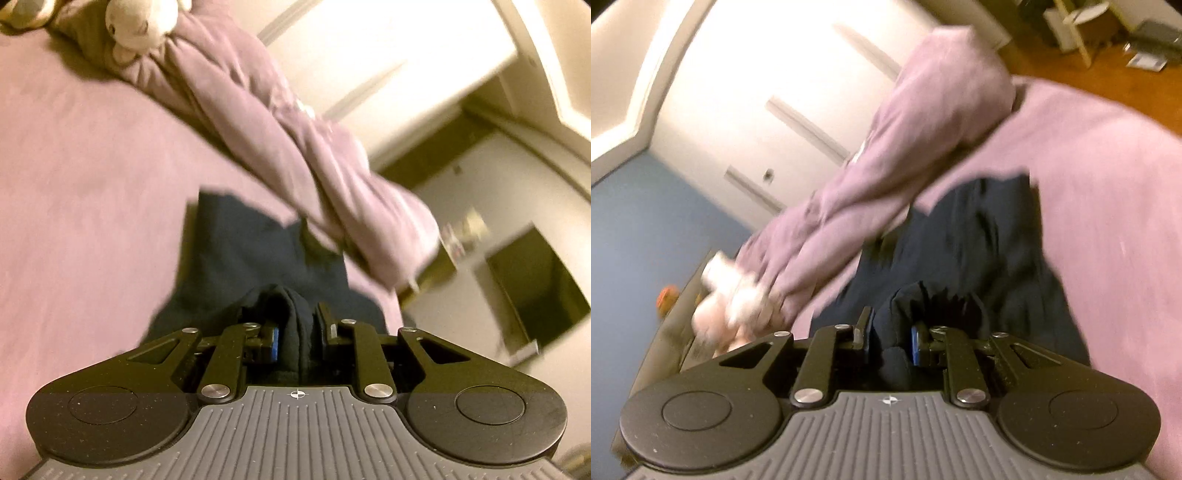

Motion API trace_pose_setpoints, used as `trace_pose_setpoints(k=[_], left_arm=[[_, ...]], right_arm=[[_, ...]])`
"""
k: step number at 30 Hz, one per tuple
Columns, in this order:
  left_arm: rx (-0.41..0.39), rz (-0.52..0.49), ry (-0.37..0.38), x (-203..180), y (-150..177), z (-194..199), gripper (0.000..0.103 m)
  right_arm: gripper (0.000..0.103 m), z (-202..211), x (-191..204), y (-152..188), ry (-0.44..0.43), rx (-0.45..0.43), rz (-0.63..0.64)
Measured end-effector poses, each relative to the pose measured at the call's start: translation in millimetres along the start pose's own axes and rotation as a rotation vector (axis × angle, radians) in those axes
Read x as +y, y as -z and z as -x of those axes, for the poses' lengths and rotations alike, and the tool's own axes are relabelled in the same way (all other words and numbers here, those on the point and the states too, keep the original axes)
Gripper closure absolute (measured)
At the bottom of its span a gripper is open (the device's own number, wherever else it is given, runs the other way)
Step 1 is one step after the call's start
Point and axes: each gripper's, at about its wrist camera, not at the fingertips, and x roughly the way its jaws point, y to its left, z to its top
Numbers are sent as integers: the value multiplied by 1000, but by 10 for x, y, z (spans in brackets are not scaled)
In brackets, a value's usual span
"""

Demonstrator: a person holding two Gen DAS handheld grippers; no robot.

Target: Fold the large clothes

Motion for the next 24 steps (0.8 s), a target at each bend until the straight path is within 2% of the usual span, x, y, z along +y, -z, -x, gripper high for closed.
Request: trace_pose_setpoints(k=[2,5,6,10,12,13,16,18,19,20,22,24], left_arm=[[-51,34,-39,-21,-249,-330,80],[-60,49,-105,-21,-459,-766,75],[-51,51,-141,-15,-488,-918,75],[-5,35,-201,42,-508,-1270,75],[10,38,-210,99,-537,-1390,75],[15,65,-207,151,-575,-1438,71],[45,127,-172,279,-633,-1481,61],[29,154,-152,340,-694,-1419,50],[-6,182,-138,394,-742,-1344,36],[-52,229,-104,479,-796,-1248,28],[-112,285,-59,624,-873,-1108,26],[-112,244,-91,666,-890,-1048,26]], right_arm=[[85,-233,22,-249,69,-63,-10],[85,-572,3,-492,158,-116,4],[85,-684,-5,-541,194,-115,25],[85,-1114,-84,-602,274,-60,70],[85,-1225,-169,-628,281,-54,48],[84,-1276,-221,-643,273,-52,31],[76,-1247,-339,-650,207,-43,-12],[71,-1150,-394,-659,163,-42,-18],[69,-1109,-425,-665,147,-50,-19],[65,-1050,-466,-668,124,-61,-31],[55,-955,-551,-663,98,-96,-62],[30,-813,-599,-648,111,-172,-68]])
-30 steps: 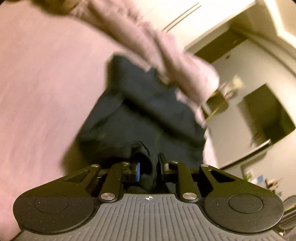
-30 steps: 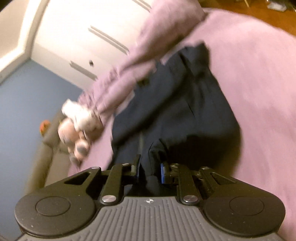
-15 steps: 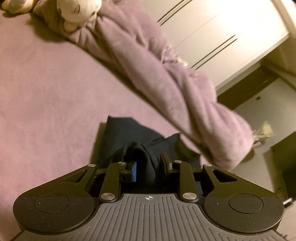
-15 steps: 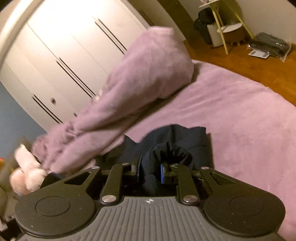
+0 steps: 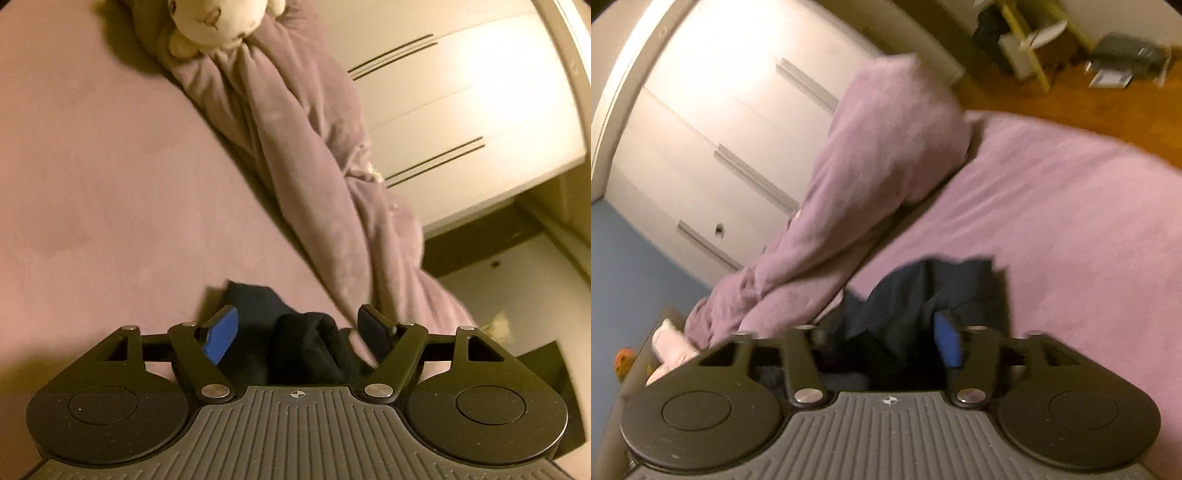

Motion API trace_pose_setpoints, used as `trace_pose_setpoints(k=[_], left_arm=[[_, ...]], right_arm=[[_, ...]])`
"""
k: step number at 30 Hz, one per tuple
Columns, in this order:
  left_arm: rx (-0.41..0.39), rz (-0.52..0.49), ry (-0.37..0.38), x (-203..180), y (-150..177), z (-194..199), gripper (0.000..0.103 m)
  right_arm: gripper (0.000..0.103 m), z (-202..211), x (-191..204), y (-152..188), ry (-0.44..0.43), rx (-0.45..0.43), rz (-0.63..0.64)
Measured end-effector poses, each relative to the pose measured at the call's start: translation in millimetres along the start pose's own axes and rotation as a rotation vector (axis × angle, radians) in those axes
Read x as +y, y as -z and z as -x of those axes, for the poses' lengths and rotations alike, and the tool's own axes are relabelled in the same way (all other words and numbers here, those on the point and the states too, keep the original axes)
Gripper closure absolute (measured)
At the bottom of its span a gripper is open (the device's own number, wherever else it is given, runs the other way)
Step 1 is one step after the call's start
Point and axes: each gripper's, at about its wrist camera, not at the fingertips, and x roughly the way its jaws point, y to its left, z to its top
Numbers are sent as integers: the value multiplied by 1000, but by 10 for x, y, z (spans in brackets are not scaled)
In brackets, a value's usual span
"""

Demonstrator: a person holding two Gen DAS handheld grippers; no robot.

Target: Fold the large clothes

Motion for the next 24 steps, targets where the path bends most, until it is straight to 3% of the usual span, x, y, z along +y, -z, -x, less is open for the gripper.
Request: trace_pose_setpoints(k=[3,6,10,13,14,15,17,18,19,21,23,24], left_arm=[[47,-189,-70,-60,122,-30,24],[120,-366,-74,-148,348,-178,22],[185,-453,-60,-232,575,-423,21],[195,-534,-117,-316,672,-604,19],[197,-557,-142,-336,685,-663,19],[209,-567,-155,-339,690,-728,19],[232,-556,-174,-311,689,-802,19],[237,-550,-181,-291,695,-827,19],[228,-543,-194,-278,706,-837,22],[195,-536,-227,-297,720,-786,40],[169,-564,-236,-333,717,-707,69],[160,-575,-230,-351,706,-642,72]], right_arm=[[28,142,-157,-57,-16,-69,-57],[28,18,-85,13,82,3,86],[28,-256,13,142,114,88,195],[30,-444,86,182,126,107,245],[38,-495,116,198,132,114,265],[54,-542,148,208,131,119,284],[64,-628,196,229,141,136,320],[74,-644,226,246,144,132,343],[80,-642,241,270,140,126,361],[89,-616,295,297,161,102,384],[91,-550,402,328,174,73,415],[92,-499,470,346,177,54,438]])
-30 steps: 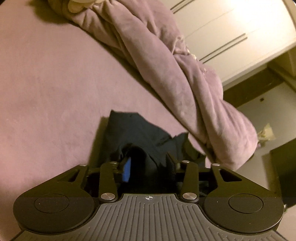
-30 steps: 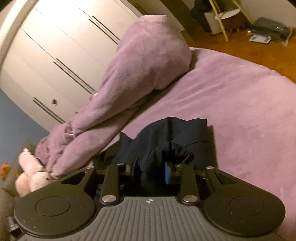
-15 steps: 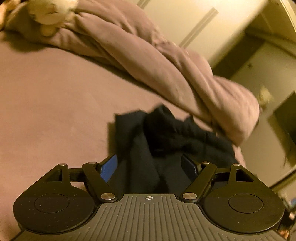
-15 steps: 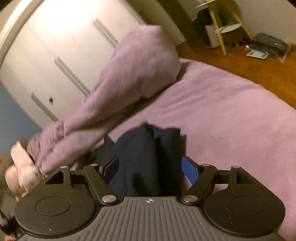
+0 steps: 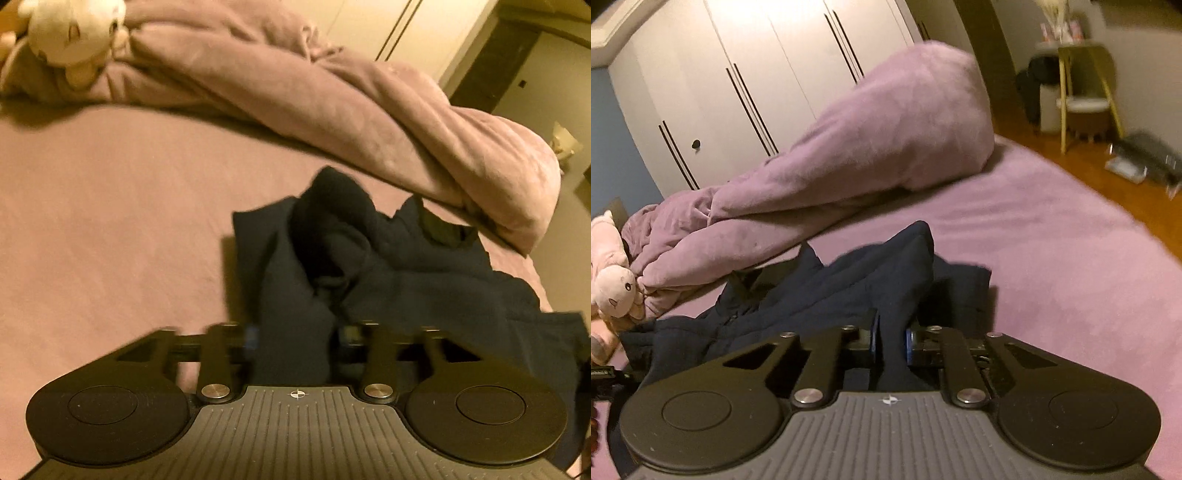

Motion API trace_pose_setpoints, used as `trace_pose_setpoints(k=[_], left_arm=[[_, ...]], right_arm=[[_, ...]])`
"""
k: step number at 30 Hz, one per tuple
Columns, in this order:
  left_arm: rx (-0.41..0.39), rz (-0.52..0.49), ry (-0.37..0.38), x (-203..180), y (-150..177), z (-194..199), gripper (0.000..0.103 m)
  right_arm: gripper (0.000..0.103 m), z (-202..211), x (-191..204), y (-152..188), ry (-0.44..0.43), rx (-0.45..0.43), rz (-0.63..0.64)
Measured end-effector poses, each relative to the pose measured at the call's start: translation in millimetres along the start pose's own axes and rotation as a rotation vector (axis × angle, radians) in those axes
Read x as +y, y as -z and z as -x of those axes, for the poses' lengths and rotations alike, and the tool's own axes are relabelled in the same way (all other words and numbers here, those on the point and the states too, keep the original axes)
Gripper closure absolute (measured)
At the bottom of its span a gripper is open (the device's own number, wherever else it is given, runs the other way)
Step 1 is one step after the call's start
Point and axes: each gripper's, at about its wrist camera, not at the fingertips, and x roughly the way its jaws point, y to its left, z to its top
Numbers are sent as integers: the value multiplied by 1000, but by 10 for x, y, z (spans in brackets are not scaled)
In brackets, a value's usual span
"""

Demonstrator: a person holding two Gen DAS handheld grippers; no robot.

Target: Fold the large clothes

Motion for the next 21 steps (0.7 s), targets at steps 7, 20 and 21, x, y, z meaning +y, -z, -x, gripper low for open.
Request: trace_pose_setpoints(k=[7,20,21], left_arm=[[-134,17,94,-90,-361,532,85],[-226,12,-148,-662,-732,-289,47],[-178,27,-120,-618,-698,-366,47]], right_arm=[[93,306,368,-318,-38,-135,52],[90,-635,588,-720,195,-177,119],[86,-701,532,-685,206,-154,114]])
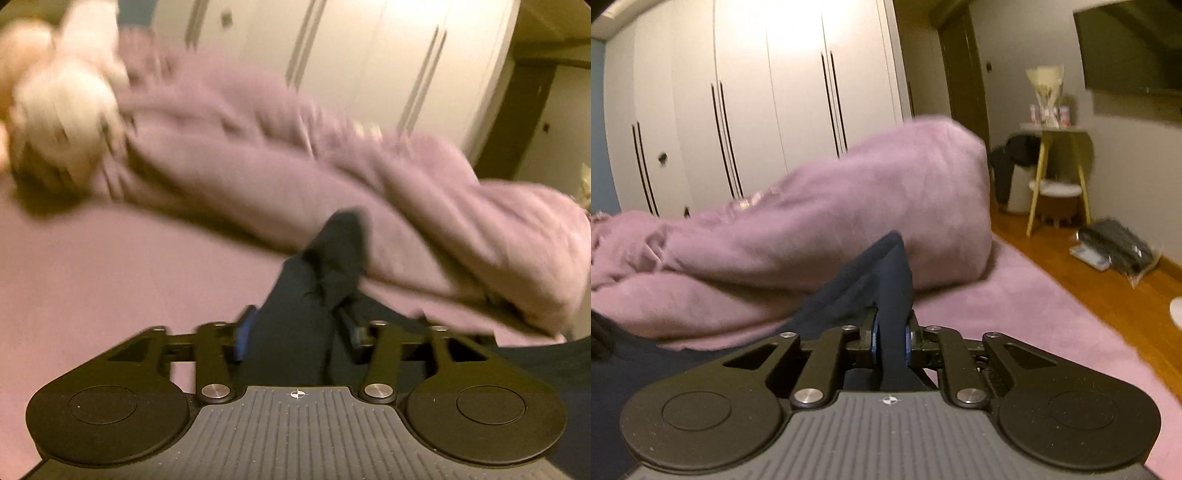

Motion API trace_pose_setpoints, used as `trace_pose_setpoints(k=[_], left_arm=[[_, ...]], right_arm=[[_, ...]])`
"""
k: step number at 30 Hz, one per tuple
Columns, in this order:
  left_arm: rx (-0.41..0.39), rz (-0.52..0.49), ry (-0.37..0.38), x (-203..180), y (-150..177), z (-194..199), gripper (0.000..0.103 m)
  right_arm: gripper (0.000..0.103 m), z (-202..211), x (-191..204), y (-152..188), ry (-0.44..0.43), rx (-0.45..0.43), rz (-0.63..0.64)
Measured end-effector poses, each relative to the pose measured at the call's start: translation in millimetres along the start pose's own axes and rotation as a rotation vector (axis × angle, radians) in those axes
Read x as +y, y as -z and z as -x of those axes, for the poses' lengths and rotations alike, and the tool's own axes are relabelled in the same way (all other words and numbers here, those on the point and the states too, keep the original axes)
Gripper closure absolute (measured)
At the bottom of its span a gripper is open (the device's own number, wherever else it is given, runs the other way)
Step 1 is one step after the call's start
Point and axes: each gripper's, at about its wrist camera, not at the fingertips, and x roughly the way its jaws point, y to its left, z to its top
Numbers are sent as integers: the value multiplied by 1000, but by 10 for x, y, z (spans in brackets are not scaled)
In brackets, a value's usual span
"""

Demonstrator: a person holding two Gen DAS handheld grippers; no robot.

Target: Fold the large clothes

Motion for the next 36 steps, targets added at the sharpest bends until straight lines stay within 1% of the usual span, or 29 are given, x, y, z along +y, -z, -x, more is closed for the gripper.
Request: trace_pose_setpoints(k=[1,2,3,4,5,6,8,9,10,11,13,14,16,17,18,19,20,22,25,27,31,33,36], left_arm=[[22,6,1,38,41,-10,47],[19,3,-11,89,75,18,46],[0,-9,-25,136,105,81,44],[-18,-13,-33,177,134,145,38],[-43,-7,-21,190,175,218,35],[-65,-4,4,164,228,285,35],[-98,-17,53,-18,341,345,31],[-122,-33,74,-163,414,355,29],[-146,-48,86,-308,471,331,24],[-156,-72,90,-425,526,282,21],[-136,-133,65,-664,610,64,21],[-116,-156,48,-727,643,-58,21],[-105,-217,-20,-796,715,-278,21],[-105,-248,-58,-790,748,-378,21],[-104,-267,-76,-761,776,-450,21],[-111,-284,-88,-720,805,-525,21],[-118,-285,-87,-674,809,-583,20],[-111,-249,-62,-586,798,-669,19],[-106,-234,-33,-510,742,-728,19],[-98,-205,-8,-424,719,-746,19],[-97,-131,41,-266,703,-730,23],[-95,-113,58,-233,698,-734,23],[-94,-124,53,-257,696,-748,22]], right_arm=[[83,-32,-44,41,20,17,-2],[74,-1,-99,80,41,1,-13],[60,48,-168,94,57,-25,-32],[55,116,-225,96,53,-47,-57],[55,177,-237,96,27,-60,-90],[55,232,-221,105,-20,-63,-122],[55,265,-24,173,-183,-36,-182],[54,233,132,242,-279,-8,-222],[54,163,343,339,-384,38,-255],[54,79,544,441,-451,83,-274],[54,-127,965,689,-504,171,-245],[54,-228,1112,805,-502,194,-200],[56,-403,1251,1023,-434,186,-62],[61,-476,1220,1091,-409,174,-21],[66,-550,1111,1109,-421,166,-28],[67,-605,994,1087,-438,158,-63],[67,-648,881,1044,-427,146,-88],[67,-710,682,946,-388,113,-93],[70,-801,307,827,-358,93,-182],[70,-812,128,763,-321,65,-210],[70,-821,-230,739,-290,30,-297],[70,-822,-339,757,-282,19,-334],[70,-828,-344,817,-288,17,-348]])
